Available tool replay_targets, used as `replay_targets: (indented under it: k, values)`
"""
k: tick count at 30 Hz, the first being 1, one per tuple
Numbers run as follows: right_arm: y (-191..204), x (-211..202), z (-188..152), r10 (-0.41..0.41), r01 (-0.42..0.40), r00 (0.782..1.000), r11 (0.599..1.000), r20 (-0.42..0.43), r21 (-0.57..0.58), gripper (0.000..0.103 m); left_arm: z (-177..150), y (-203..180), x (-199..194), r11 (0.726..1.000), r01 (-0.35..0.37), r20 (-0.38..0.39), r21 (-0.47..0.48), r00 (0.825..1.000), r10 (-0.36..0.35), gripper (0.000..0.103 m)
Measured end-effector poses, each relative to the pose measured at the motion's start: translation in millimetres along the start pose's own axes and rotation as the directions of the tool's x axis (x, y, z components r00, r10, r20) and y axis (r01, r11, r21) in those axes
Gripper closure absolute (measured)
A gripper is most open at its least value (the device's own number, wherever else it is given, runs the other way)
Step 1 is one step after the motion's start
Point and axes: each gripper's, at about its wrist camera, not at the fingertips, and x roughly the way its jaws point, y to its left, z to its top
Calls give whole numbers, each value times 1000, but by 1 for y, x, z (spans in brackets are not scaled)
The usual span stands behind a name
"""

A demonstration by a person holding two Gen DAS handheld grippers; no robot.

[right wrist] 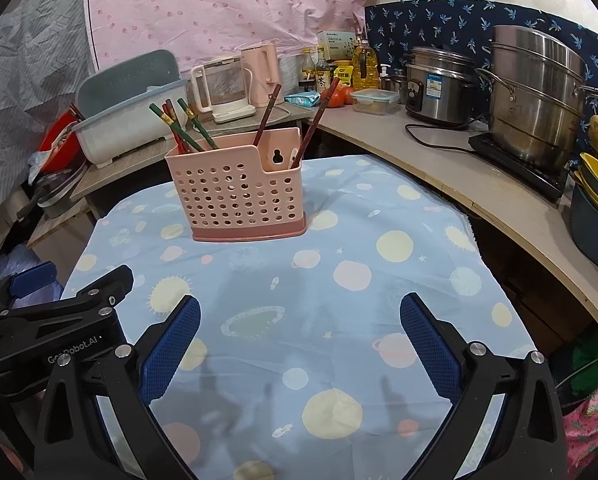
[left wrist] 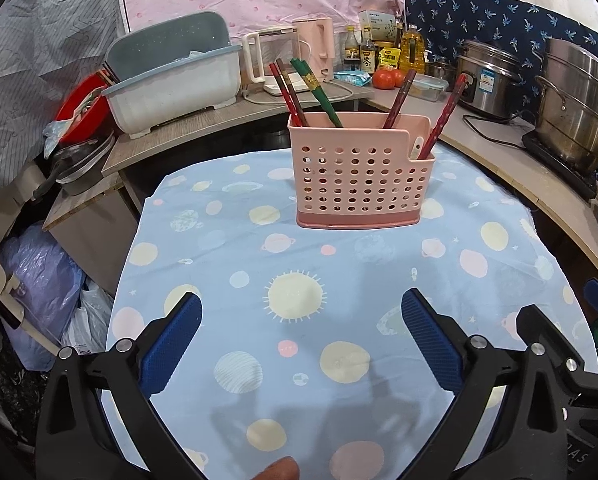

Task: Organize utensils

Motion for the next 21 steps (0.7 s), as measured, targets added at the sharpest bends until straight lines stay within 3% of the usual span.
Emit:
replay_targets:
  k: [21]
  values:
    - [5,8,-5,-5,5,1000,1000,-25,5,6,-3,2,5,1000,-18,-14,-8,1000,18,7]
